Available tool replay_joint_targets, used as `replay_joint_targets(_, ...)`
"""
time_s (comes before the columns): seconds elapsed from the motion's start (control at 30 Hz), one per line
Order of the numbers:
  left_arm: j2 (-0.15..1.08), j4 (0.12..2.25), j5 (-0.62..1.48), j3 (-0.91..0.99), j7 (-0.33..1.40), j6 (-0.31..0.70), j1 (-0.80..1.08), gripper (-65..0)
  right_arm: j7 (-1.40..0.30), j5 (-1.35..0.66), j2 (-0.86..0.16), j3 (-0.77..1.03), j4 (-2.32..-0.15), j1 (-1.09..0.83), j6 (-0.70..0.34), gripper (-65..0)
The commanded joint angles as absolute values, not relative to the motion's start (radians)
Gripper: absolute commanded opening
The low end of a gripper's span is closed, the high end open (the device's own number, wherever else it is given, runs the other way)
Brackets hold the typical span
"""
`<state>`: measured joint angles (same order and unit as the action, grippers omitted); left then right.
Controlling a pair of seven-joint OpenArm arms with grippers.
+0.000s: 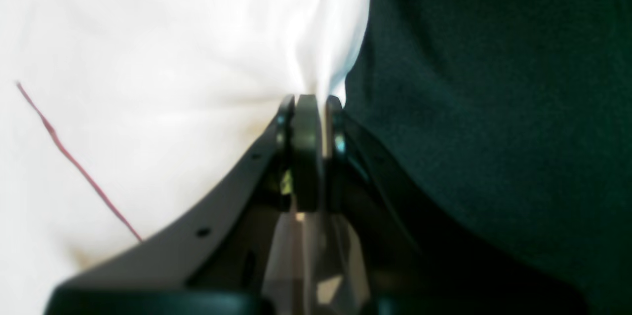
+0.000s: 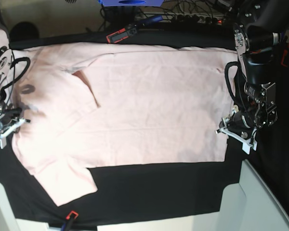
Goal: Fold the T-shirt properly
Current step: 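Lower the left gripper to the shirt's side edge and grasp it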
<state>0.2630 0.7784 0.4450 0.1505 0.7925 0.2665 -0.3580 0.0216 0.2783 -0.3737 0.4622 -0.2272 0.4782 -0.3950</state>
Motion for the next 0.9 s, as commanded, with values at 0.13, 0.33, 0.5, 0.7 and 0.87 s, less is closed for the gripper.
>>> replay_joint_targets(0.13,0.275,0.792,0.453,0.153,0.785,0.272,-0.383,-56.1,-0.022,0.292,-0.377,0.458,-0.231,0.483,-0.406,-65.0)
replay_joint_targets(0.33,0.277,0.796,0.453,0.153,0.785,0.272,-0.381,-65.0,-0.016,0.289,-0.377,0.467,-0.236,0.484,-0.404,-65.0)
replay_joint_targets(0.5,0.278,0.797,0.453,0.153,0.785,0.274,-0.375,-65.0,-0.019,0.288,-0.374,0.469,-0.295,0.486,-0.403,-65.0)
replay_joint_targets(0.7,0.28,0.811,0.453,0.151,0.785,0.274,-0.374,-65.0,-0.021,0.262,-0.375,0.469,-0.311,0.486,-0.4,-65.0)
replay_joint_targets(0.87,0.28,0.894,0.453,0.151,0.786,0.274,-0.338,-65.0,-0.021,0.15,-0.386,0.467,-0.311,0.486,-0.403,-65.0)
